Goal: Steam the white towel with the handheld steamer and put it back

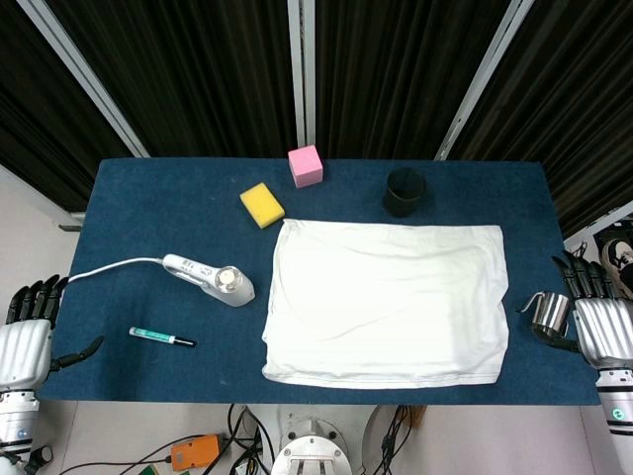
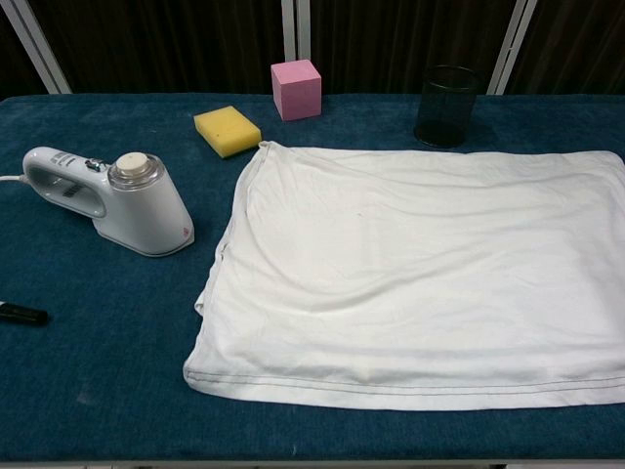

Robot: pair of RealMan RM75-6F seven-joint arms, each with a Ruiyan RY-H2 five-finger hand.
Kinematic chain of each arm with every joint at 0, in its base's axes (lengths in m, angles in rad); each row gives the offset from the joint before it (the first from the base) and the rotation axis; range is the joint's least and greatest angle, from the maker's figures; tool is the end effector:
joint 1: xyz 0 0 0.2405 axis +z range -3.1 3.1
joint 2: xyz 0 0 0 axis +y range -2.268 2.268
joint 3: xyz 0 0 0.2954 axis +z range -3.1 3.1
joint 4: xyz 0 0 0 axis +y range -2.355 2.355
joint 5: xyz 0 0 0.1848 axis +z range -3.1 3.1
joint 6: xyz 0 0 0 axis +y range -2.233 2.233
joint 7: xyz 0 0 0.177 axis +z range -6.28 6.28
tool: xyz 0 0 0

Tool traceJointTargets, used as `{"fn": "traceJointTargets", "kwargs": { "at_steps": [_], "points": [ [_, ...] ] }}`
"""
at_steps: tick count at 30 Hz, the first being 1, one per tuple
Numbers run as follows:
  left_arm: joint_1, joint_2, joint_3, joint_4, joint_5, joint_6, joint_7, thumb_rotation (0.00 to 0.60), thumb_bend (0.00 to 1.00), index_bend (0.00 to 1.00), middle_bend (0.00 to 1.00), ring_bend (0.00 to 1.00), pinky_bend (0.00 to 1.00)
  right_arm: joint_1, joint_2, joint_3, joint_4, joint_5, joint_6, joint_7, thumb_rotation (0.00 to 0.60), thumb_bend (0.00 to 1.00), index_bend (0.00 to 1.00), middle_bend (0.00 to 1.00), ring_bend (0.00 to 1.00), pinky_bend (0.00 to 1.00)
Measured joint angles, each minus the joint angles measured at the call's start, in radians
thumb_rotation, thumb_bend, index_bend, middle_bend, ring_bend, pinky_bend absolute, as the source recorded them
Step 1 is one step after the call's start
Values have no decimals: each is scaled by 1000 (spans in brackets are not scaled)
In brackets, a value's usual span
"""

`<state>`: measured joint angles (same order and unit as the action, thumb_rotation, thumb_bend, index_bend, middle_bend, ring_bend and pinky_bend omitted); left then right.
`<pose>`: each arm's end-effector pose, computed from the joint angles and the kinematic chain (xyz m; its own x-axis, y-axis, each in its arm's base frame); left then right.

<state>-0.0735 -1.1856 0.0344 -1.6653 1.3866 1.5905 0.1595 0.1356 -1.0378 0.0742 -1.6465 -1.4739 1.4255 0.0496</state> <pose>-0.3457 0.1935 0.1816 0.4376 0.0122 0.8991 0.8924 0.1163 -0.4360 -0.3268 -0.2358 0.2209 0.3888 -0.0136 0.9212 -0.9210 -0.0305 0.3883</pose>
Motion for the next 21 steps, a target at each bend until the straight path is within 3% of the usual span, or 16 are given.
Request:
{"fn": "traceJointTargets", "kwargs": {
  "at_steps": [6,14,16,21],
  "points": [
    [-8,-4,-17,-16,15,-24,30,404,87,27,31,0,29,2,1,3,-6,-4,0,-2,600,97,0,12,0,0],
    [-82,14,-70,-15,65,-76,24,566,109,59,70,14,29,-5,35,7,-29,-25,25,8,600,94,0,12,0,0],
    [-119,18,-87,-9,72,-119,25,595,113,95,90,25,29,-5,43,1,-39,-34,19,7,600,95,0,12,0,0],
    [-223,26,-125,7,65,-271,44,600,119,179,183,104,29,-6,54,-17,-52,-54,6,15,600,95,0,12,0,0]
  ]
}}
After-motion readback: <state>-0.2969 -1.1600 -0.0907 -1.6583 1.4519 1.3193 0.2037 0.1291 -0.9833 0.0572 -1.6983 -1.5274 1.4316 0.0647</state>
